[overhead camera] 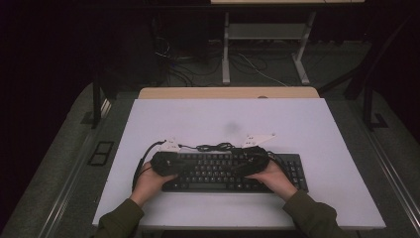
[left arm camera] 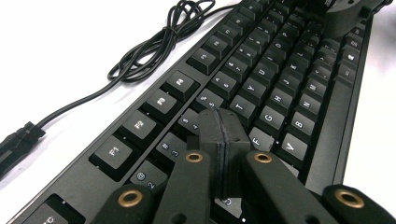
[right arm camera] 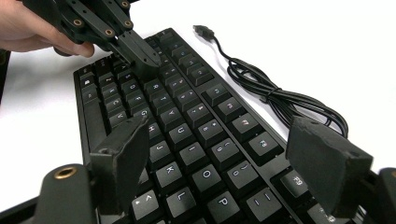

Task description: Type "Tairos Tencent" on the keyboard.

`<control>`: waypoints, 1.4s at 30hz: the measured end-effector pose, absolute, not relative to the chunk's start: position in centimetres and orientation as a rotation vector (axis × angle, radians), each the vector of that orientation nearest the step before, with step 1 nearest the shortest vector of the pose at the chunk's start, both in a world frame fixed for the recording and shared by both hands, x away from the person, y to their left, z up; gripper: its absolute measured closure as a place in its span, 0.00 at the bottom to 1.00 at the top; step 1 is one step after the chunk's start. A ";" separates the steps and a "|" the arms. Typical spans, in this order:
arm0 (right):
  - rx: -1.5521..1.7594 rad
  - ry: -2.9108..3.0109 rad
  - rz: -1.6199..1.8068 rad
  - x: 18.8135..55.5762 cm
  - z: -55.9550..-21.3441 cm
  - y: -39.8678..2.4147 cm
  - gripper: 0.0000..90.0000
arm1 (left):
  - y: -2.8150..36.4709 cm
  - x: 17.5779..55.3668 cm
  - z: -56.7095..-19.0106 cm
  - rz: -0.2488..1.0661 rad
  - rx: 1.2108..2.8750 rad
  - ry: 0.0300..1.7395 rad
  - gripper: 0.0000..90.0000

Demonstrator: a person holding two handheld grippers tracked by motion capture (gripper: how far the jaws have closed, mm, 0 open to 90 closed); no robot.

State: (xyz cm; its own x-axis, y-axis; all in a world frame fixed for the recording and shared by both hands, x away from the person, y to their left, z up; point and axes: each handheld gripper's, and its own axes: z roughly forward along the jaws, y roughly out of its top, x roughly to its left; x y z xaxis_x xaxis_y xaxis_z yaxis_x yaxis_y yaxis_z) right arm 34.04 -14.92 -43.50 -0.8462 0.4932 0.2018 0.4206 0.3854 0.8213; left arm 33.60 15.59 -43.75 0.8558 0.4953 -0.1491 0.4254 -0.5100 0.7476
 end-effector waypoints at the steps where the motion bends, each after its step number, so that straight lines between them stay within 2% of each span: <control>1: 0.842 2.551 1.476 34.0 -43.5 -14.9 0.24 | 15.6 33.7 -43.8 0.097 2.172 0.667 0.99; 20: 0.842 2.547 1.482 34.1 -43.5 -15.0 0.24 | 15.9 33.4 -43.1 0.123 2.140 0.675 0.99; 27: 0.843 2.558 1.486 33.9 -43.5 -14.8 0.25 | 16.2 33.3 -43.1 0.146 2.112 0.707 0.77; 31: 0.836 2.576 1.488 33.8 -43.5 -14.6 0.29 | 16.6 33.3 -43.1 0.146 2.082 0.734 0.61; 39: 0.815 2.626 1.486 33.3 -43.4 -13.9 0.45 | 17.1 33.3 -43.3 0.167 2.062 0.744 0.44; 42: 0.800 2.636 1.489 33.1 -43.4 -13.5 0.54 | 17.0 33.2 -43.4 0.172 2.065 0.740 0.38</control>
State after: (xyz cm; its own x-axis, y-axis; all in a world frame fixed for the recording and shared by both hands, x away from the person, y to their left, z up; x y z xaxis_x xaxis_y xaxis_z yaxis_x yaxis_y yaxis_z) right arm 33.14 -13.51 -43.36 -0.8695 0.4347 0.2345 0.4253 0.4174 0.8031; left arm 33.19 17.01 -43.37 0.8108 0.5644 -0.1552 0.4381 -0.4092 0.8004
